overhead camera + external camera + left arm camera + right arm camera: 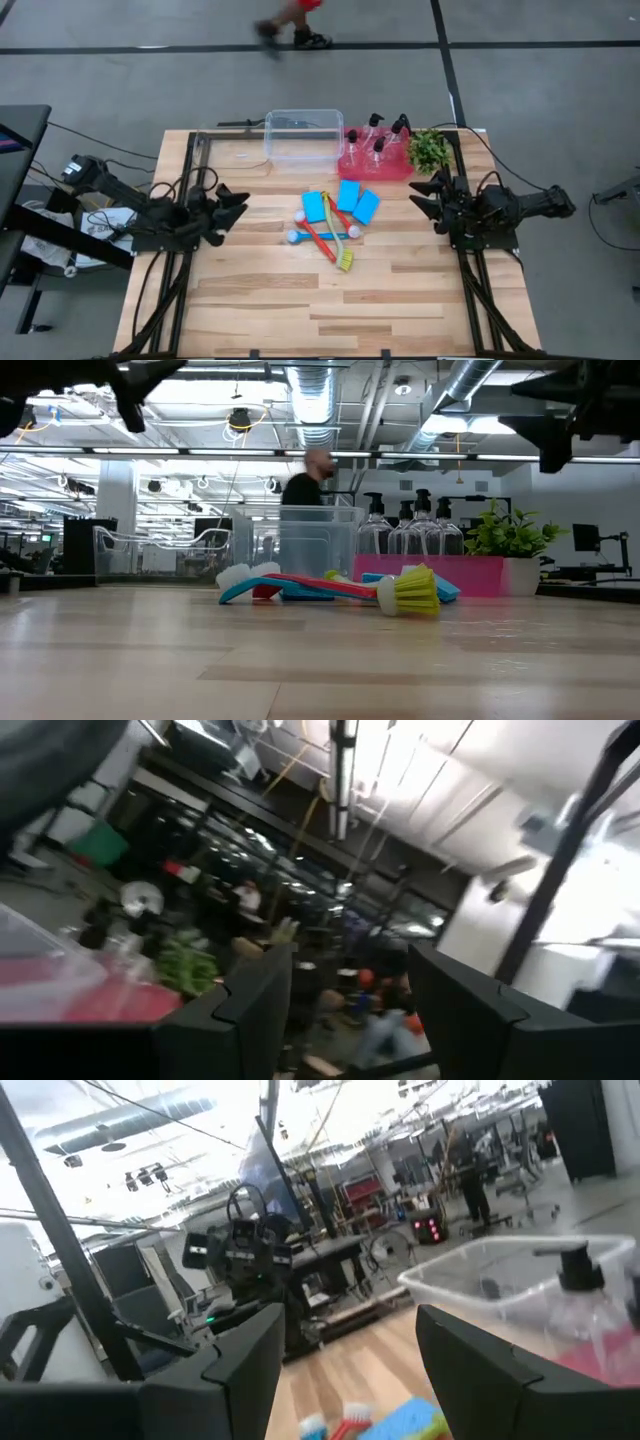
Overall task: Pick & Place Kitchen Sink Supplies
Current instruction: Put the bottom red toilet brush into the white bin
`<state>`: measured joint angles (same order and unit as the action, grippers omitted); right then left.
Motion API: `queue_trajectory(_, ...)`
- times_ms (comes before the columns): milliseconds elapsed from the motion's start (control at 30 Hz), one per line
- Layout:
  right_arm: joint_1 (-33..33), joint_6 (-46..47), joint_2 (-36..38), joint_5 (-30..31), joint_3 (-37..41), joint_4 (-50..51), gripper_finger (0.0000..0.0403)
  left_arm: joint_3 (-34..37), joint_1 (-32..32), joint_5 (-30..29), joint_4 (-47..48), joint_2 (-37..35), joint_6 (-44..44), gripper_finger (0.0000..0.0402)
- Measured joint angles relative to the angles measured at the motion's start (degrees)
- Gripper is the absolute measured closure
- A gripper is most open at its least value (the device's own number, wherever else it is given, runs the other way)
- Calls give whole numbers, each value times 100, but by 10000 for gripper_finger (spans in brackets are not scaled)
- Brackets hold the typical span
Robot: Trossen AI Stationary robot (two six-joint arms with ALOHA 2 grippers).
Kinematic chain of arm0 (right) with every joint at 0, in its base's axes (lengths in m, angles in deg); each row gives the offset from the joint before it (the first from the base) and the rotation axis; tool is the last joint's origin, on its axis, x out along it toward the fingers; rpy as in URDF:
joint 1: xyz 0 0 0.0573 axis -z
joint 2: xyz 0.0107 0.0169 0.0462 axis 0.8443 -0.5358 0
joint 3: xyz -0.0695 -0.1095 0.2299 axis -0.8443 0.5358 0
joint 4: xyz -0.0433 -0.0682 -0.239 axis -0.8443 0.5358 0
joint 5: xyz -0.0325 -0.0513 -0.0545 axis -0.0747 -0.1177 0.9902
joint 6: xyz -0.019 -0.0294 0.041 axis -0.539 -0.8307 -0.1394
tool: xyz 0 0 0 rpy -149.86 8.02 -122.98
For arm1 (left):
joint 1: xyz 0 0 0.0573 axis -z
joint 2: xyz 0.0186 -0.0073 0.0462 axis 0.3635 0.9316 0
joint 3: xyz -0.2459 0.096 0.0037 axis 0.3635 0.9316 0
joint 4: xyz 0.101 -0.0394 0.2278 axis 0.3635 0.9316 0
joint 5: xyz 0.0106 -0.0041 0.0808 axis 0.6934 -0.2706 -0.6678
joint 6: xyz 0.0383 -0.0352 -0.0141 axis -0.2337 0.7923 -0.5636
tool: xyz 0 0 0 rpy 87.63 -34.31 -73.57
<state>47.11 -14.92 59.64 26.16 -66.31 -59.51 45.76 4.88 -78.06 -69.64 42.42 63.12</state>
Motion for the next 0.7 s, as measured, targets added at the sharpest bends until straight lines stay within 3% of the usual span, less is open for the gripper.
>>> queue_trajectory(267, 1, -152, -919, -173, -450, 94, 182, -585, -905, 1083, 429, 989, 394, 199)
queue_trajectory(700, 7, -233, -2424, -315, -1150, 1189, 182, -1711, -2233, 2792, 3226, 1579, 936, 199)
